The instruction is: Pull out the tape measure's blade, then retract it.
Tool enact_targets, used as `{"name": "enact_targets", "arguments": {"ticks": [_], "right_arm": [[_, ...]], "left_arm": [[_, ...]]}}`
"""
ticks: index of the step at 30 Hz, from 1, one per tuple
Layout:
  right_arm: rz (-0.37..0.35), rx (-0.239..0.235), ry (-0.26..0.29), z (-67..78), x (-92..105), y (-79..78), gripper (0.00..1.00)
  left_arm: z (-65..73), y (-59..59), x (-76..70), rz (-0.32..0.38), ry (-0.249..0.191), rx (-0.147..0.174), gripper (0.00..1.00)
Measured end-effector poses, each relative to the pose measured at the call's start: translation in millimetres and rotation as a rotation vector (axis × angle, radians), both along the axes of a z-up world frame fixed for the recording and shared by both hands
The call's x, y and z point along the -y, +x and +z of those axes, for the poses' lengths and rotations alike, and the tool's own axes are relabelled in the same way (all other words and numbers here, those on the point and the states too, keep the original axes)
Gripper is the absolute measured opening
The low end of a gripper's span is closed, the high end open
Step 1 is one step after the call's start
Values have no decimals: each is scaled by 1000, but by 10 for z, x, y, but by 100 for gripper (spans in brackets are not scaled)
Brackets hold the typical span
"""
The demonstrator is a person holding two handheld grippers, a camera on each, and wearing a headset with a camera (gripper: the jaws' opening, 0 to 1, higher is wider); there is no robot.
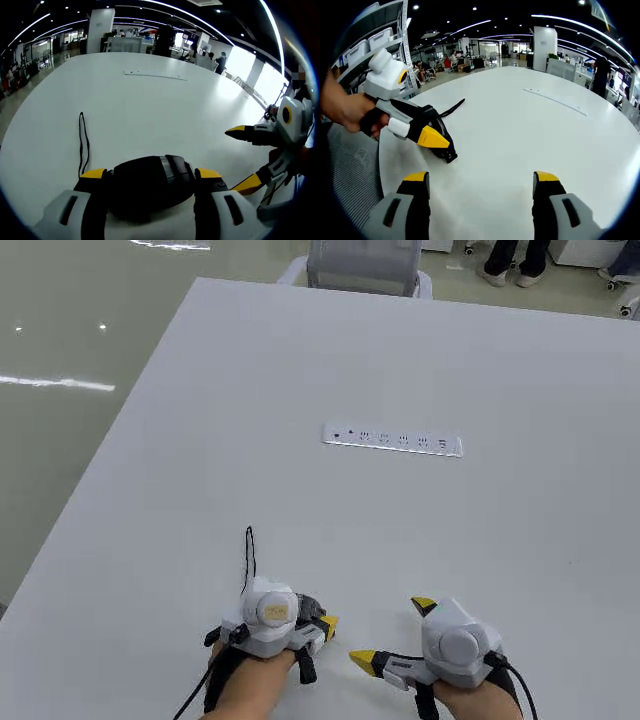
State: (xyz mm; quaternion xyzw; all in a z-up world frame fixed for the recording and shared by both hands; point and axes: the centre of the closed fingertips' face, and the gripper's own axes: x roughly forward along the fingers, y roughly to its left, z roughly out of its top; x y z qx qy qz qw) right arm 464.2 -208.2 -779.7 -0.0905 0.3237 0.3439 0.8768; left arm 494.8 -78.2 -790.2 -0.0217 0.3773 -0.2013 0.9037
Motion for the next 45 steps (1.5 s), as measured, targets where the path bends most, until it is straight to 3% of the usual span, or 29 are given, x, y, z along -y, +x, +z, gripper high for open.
{"name": "enact_targets", "arguments": {"ticks": [2, 5, 7, 10, 14, 15, 16, 18, 19, 22, 23, 25, 26, 29, 31, 36, 39, 42, 45], "right_arm": [[-11, 1, 8, 32, 44, -24, 88], [-33, 12, 14, 81, 140, -54, 90], [-44, 16, 17, 116, 191, -70, 91], [-50, 24, 9, 172, 285, -126, 91], [-58, 40, 12, 238, 394, -196, 93], [-67, 44, 14, 257, 441, -224, 93], [-68, 46, 16, 268, 467, -242, 94], [-70, 52, 20, 292, 530, -287, 95], [-71, 55, 25, 303, 553, -305, 96], [-88, 61, 32, 340, 642, -365, 97], [-94, 62, 31, 344, 677, -393, 98], [-105, 65, 38, 355, 729, -438, 99], [-108, 65, 35, 355, 751, -460, 99], [-116, 104, 50, 411, 817, -512, 99], [-119, 105, 45, 419, 873, -568, 99], [-167, 95, 40, 414, 1087, -677, 100], [-185, 85, 32, 394, 1189, -768, 100], [-190, 74, 41, 374, 1236, -891, 100], [-187, 84, 37, 385, 1265, -968, 100]], "left_arm": [[92, 44, -5, 2, -19, 25, 70], [297, 145, 17, -10, -106, 73, 78], [364, 135, 1, -39, -141, 73, 85], [398, 112, -216, -80, -128, 80, 85], [447, 96, -471, -109, -137, 112, 98], [479, 68, -514, -150, -138, 137, 99], [483, 67, -575, -177, -100, 163, 99], [537, 46, -703, -235, -12, 253, 99], [540, 22, -743, -240, -7, 258, 99], [479, -80, -925, -233, -4, 204, 99], [489, -118, -987, -234, -12, 207, 99], [546, -194, -1028, -277, -27, 249, 99], [558, -231, -1057, -291, -15, 260, 99], [557, -336, -1185, -304, -2, 260, 99], [612, -366, -1259, -284, -33, 260, 99], [696, -422, -1417, -263, -58, 277, 99], [656, -494, -1531, -268, -59, 265, 99], [542, -577, -1719, -273, -42, 228, 99], [561, -615, -1845, -255, -40, 221, 99]]}}
